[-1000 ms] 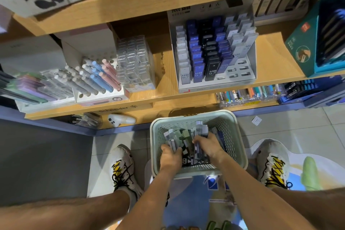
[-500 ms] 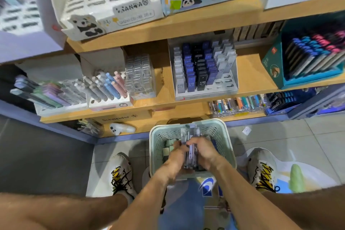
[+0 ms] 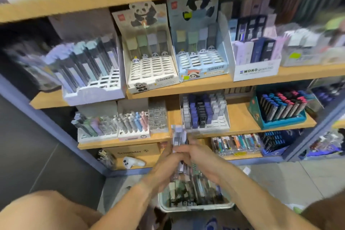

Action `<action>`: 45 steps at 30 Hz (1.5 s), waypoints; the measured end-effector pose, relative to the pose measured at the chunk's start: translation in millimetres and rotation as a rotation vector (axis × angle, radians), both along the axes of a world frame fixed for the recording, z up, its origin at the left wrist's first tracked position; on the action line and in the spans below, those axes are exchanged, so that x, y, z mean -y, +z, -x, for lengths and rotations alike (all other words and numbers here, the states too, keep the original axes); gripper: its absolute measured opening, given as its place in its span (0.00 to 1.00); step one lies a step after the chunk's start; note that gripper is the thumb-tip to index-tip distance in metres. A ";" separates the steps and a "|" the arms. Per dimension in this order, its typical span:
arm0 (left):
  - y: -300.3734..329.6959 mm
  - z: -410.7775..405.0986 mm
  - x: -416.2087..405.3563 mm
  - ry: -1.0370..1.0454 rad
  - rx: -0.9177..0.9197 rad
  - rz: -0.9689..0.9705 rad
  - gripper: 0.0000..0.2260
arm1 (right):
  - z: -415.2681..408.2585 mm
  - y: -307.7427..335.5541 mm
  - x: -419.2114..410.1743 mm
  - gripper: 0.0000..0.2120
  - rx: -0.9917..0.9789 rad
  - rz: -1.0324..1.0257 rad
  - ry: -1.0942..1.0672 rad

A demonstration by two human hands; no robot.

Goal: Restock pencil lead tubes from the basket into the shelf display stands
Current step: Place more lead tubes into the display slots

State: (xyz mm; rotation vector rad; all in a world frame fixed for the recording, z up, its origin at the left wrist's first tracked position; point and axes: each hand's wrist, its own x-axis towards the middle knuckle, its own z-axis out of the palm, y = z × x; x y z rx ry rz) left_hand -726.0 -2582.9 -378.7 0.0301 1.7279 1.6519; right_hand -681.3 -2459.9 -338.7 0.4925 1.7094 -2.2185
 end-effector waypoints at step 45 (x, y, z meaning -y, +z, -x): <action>51.0 16.9 9.0 0.052 -0.059 -0.121 0.28 | 31.6 28.4 -34.9 0.12 -0.445 -0.312 -0.209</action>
